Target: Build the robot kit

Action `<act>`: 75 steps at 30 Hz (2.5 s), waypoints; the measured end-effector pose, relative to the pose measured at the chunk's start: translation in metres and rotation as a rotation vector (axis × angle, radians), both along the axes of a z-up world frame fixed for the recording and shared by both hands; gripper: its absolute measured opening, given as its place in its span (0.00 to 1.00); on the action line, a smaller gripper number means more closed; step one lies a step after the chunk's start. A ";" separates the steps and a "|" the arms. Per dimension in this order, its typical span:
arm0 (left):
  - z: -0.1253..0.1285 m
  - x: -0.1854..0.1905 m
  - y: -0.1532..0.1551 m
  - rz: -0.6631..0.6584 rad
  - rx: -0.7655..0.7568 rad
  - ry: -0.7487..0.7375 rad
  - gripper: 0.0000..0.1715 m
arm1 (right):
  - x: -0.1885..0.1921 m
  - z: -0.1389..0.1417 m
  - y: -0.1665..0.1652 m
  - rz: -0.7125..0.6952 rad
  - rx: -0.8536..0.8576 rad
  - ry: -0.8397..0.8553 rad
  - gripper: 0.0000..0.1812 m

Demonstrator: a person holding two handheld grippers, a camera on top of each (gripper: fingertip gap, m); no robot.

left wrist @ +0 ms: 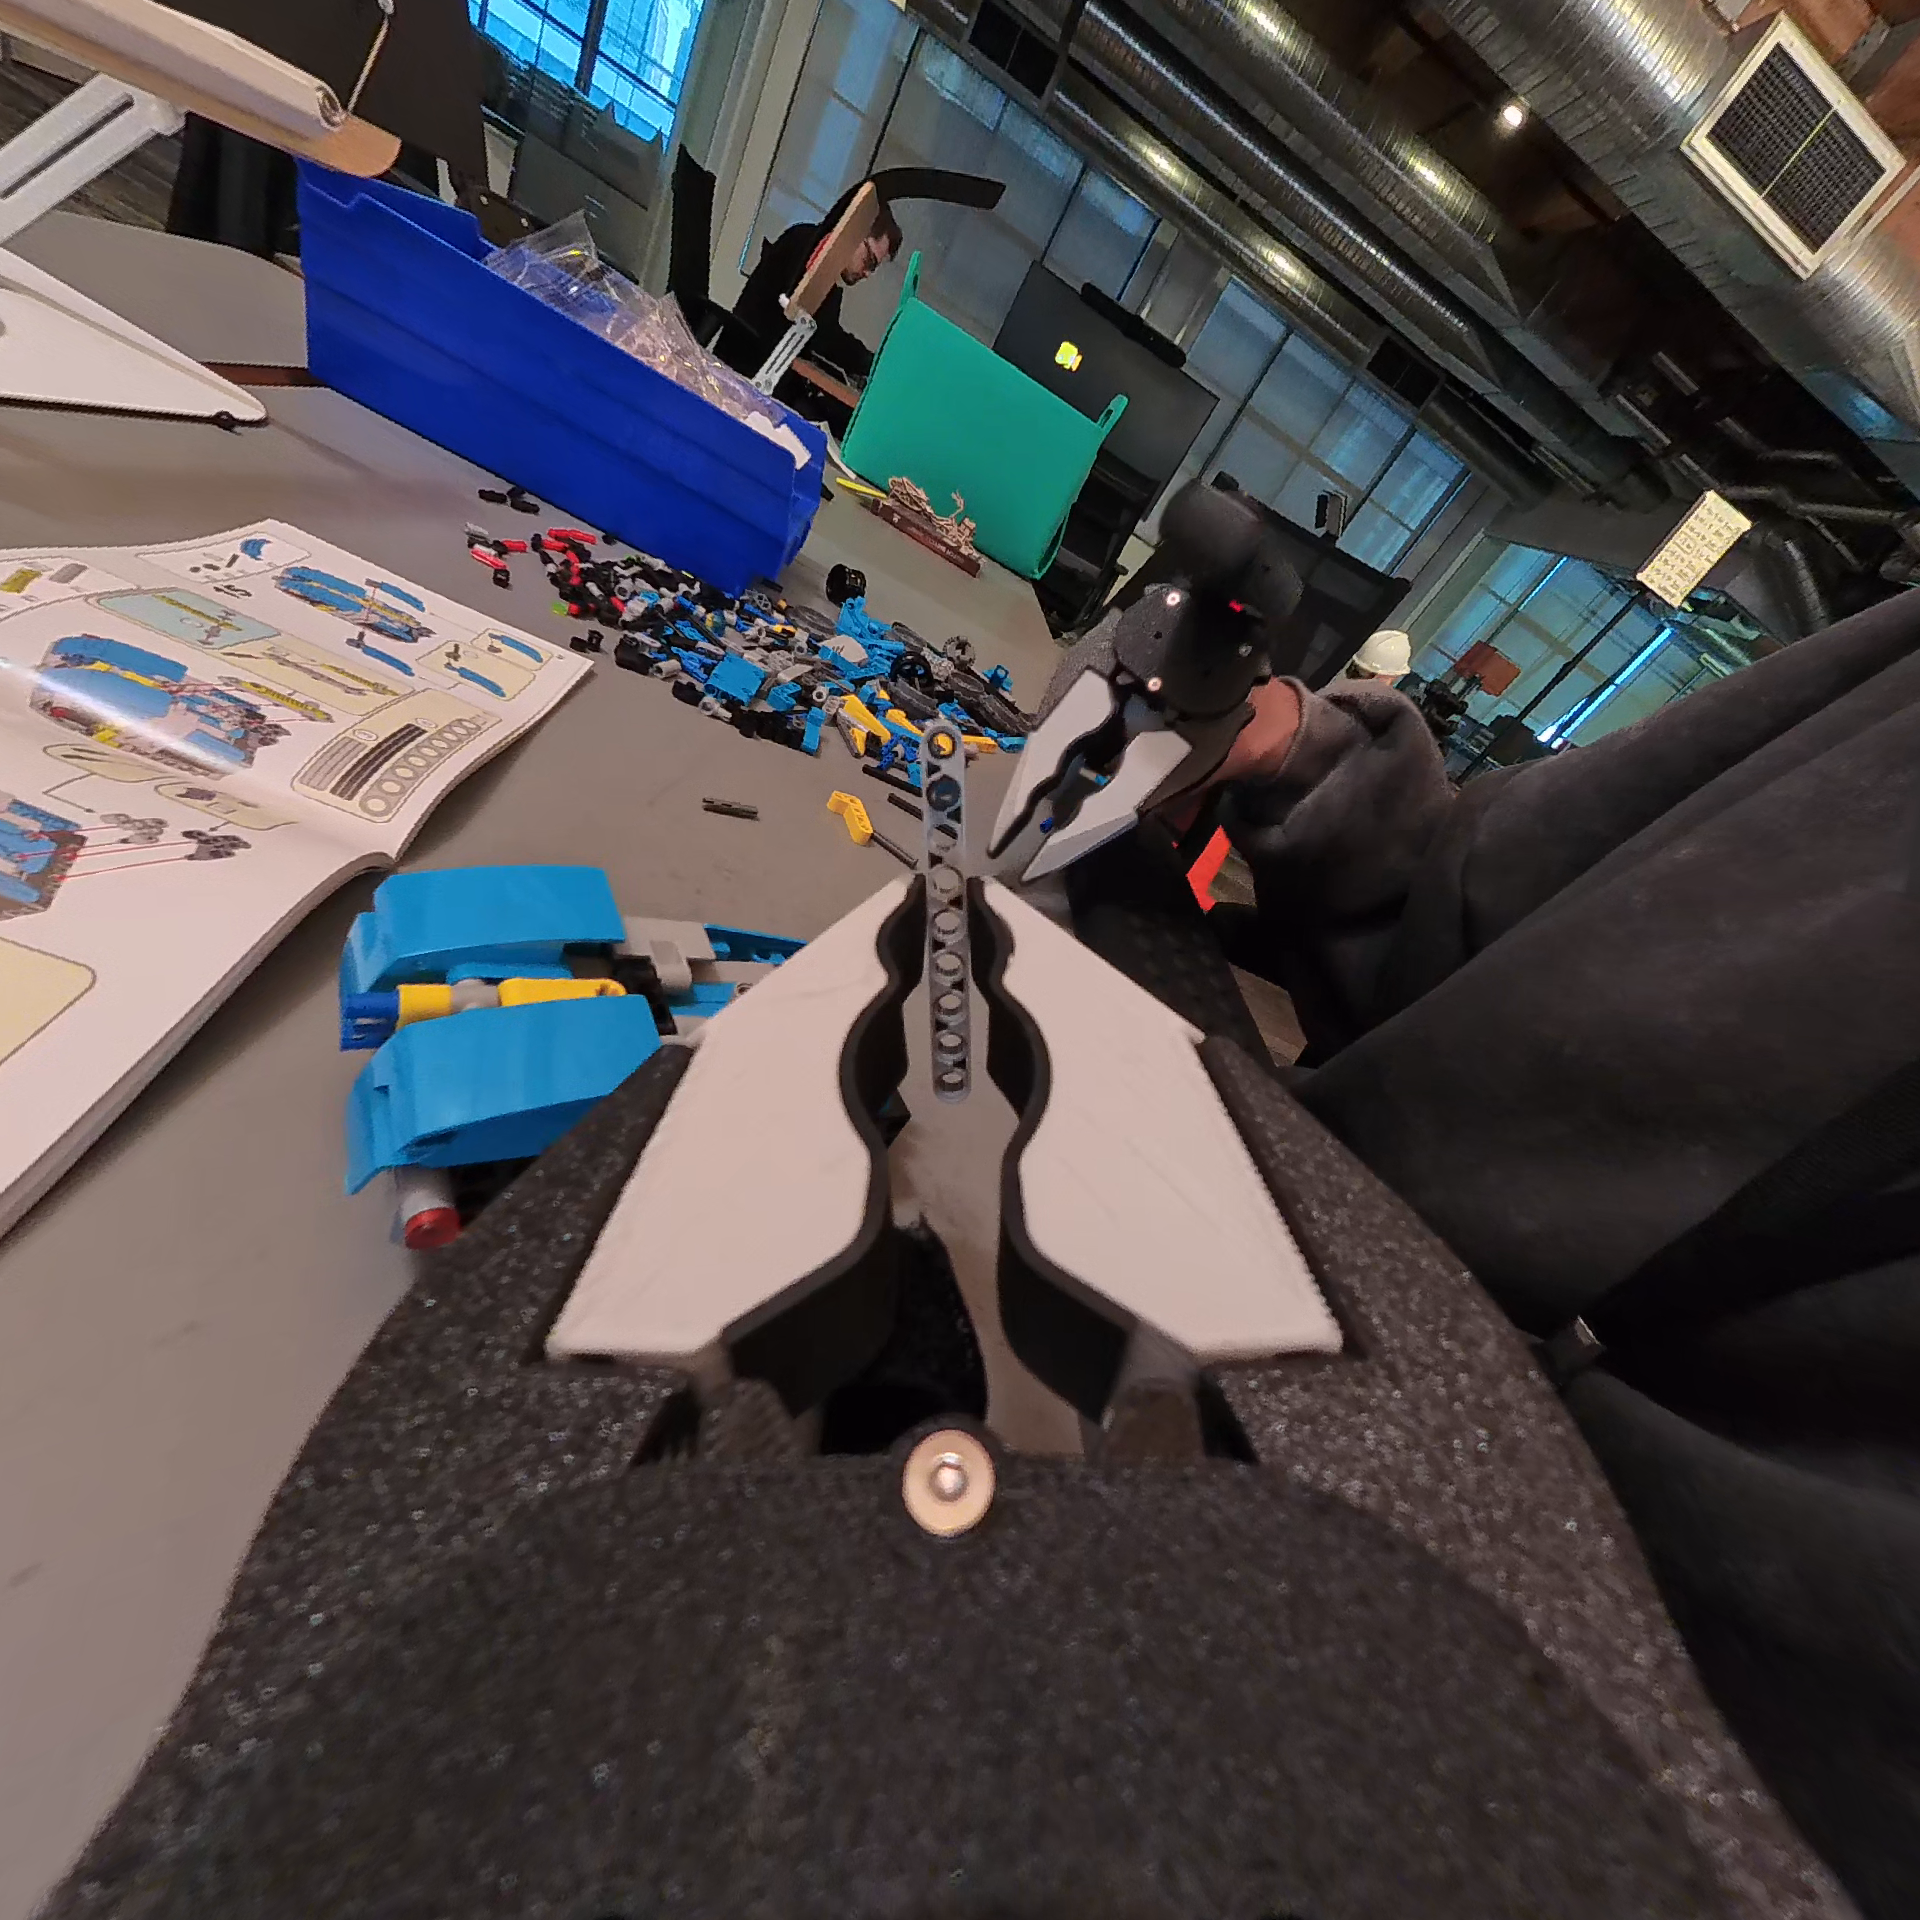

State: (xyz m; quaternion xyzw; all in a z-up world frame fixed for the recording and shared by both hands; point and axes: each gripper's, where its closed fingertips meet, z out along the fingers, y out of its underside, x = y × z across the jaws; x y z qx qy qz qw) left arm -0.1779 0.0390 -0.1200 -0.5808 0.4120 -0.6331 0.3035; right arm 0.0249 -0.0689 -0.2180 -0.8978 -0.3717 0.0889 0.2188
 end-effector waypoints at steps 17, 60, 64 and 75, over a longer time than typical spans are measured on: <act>-0.001 0.002 -0.004 -0.014 0.009 0.006 0.04 | 0.003 -0.013 -0.002 0.005 0.028 0.086 0.04; -0.024 0.016 -0.014 0.405 1.062 0.435 0.04 | -0.197 0.066 0.088 -0.058 0.391 0.537 0.03; -0.019 0.017 -0.018 0.444 1.235 0.469 0.04 | -0.200 0.061 0.090 -0.082 0.373 0.515 0.02; 0.021 0.003 -0.005 0.400 0.596 0.118 0.04 | -0.201 0.104 0.087 -0.053 0.465 0.804 0.02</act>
